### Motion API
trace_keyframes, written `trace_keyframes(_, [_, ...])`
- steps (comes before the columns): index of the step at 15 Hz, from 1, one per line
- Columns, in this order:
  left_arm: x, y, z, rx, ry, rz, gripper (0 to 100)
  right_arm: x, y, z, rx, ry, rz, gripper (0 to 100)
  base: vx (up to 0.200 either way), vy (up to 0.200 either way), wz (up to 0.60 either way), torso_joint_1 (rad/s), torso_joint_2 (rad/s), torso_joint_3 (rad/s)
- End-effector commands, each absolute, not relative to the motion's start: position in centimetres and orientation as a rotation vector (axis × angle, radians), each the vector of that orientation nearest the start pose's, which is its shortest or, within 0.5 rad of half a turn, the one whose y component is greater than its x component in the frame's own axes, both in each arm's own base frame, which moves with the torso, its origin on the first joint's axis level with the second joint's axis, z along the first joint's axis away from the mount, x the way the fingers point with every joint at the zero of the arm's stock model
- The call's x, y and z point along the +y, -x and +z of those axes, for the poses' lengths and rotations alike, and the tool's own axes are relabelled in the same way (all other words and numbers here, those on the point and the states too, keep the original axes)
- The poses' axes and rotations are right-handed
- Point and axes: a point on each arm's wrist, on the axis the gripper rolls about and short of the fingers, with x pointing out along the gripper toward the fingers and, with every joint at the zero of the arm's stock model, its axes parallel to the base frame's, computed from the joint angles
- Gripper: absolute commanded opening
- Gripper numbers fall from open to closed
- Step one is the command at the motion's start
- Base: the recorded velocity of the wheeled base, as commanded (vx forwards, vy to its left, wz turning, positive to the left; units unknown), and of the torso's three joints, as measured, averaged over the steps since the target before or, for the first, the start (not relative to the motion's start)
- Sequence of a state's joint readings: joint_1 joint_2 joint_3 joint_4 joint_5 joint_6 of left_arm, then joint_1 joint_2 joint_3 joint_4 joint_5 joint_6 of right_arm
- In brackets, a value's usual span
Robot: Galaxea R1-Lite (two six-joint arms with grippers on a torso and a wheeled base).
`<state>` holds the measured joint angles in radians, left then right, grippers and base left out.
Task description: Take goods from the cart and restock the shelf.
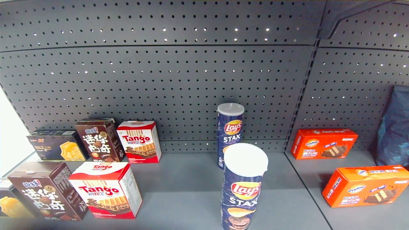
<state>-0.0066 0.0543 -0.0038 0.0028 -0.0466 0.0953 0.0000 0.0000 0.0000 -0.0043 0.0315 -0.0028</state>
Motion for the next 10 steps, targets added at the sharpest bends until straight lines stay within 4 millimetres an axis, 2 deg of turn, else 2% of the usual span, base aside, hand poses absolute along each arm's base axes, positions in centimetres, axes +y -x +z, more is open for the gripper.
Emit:
trace_keyframes(1, [-0.18,2.3,7.64,-0.012,-0.143,-0.084,100,0.07,2.28,7.6,-0.005,0.003,0.032,100,0.0,0.0,0.0,0.0,0.0,0.0])
trace_keyframes(4, [-0.21,2.3,7.61,-0.01,-0.132,-0.098,100,0.07,2.28,7.6,-0.005,0.003,0.032,100,0.0,0.0,0.0,0.0,0.0,0.0])
trace_keyframes(7, [-0.21,2.3,7.61,-0.005,-0.031,-0.098,100,0.07,2.28,7.6,-0.005,0.003,0.032,100,0.0,0.0,0.0,0.0,0.0,0.0])
trace_keyframes(10, [-0.27,2.31,7.61,-0.006,-0.042,-0.127,100,0.07,2.28,7.6,-0.005,0.003,0.032,100,0.0,0.0,0.0,0.0,0.0,0.0])
